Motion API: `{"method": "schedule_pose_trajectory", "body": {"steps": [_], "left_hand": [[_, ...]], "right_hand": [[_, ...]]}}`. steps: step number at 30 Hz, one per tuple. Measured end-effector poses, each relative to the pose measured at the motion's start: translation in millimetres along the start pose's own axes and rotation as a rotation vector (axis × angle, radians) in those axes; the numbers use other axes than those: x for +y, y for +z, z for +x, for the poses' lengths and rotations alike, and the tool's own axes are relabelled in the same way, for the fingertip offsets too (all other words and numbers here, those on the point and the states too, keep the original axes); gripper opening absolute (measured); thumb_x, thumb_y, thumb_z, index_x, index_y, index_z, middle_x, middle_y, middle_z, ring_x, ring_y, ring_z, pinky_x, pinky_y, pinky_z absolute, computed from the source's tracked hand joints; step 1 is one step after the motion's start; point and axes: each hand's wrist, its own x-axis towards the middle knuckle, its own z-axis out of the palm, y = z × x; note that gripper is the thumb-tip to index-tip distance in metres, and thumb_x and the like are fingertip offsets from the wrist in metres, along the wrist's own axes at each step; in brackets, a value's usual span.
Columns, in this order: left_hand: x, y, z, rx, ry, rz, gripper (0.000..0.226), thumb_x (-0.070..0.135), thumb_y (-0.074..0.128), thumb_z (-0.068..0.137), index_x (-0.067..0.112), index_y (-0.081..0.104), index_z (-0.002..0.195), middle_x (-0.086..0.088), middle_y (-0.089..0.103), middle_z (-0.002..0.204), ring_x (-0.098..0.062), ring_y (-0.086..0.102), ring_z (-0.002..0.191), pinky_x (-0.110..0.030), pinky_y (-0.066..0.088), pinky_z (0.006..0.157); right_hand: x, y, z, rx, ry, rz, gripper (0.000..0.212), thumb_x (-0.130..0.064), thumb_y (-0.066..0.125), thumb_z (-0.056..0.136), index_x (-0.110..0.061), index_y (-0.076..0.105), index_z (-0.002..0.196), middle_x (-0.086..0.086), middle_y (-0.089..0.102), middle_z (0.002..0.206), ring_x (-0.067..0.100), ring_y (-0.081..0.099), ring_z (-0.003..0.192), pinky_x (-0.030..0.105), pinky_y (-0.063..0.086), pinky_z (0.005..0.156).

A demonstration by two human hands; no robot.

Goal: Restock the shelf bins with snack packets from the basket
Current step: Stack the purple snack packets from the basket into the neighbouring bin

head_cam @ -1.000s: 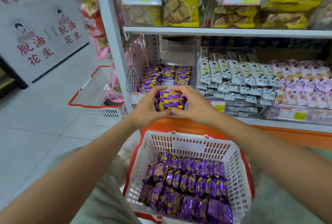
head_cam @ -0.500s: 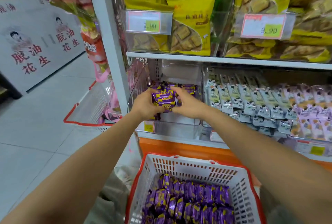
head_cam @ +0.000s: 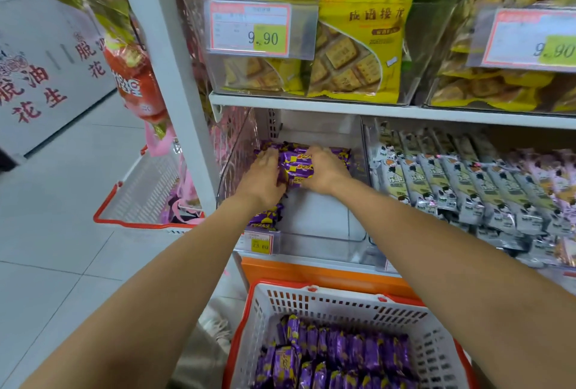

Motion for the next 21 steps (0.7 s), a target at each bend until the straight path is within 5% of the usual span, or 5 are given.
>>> {"method": "schedule_pose_trajectory", "body": {"steps": [2,7,14,21], "left_hand": [[-7.5,9.0,2.5,-0.094,-0.018,0.162,0.071,0.027,0.043,0.1,0.007,0.002,0.155,-0.011,-0.002,0.163,-0.025,-0.001,0.15,-0.037,0.009,0.121],[-21.6,24.6,3.0,-0.212,-0.033,0.243,0.062,0.035,0.026,0.106,0.009,-0.002,0.155,-0.007,-0.008,0.163,-0.025,-0.008,0.15,-0.039,-0.003,0.119],[-23.9,31.9,0.3,-0.153,-0.018,0.338,0.062,0.036,0.026,0.105,0.01,0.001,0.155,-0.006,-0.004,0.163,-0.025,-0.003,0.15,-0.041,-0.002,0.12],[-20.3,27.8,-0.5,-0.171,-0.037,0.383,0.063,0.037,0.026,0.104,0.009,0.002,0.155,-0.007,-0.002,0.163,-0.025,-0.002,0.15,-0.042,0.001,0.121]], "right_hand": [[0.9,5.2,4.2,0.021,0.049,-0.106,0.07,-0.027,0.081,0.075,-0.011,0.044,0.133,0.013,0.05,0.132,0.032,0.048,0.122,0.037,0.043,0.097],[-0.2,8.9,14.1,0.049,0.078,-0.24,0.065,-0.021,0.076,0.08,-0.01,0.042,0.134,0.012,0.049,0.135,0.03,0.043,0.127,0.039,0.038,0.099],[5.2,3.3,17.5,0.048,0.092,-0.309,0.071,-0.041,0.078,0.075,-0.01,0.045,0.13,0.011,0.054,0.13,0.029,0.048,0.123,0.036,0.042,0.094],[-1.5,18.9,26.5,0.059,0.069,-0.478,0.071,-0.032,0.078,0.078,-0.006,0.041,0.134,0.013,0.049,0.135,0.028,0.045,0.125,0.037,0.041,0.096]]}}
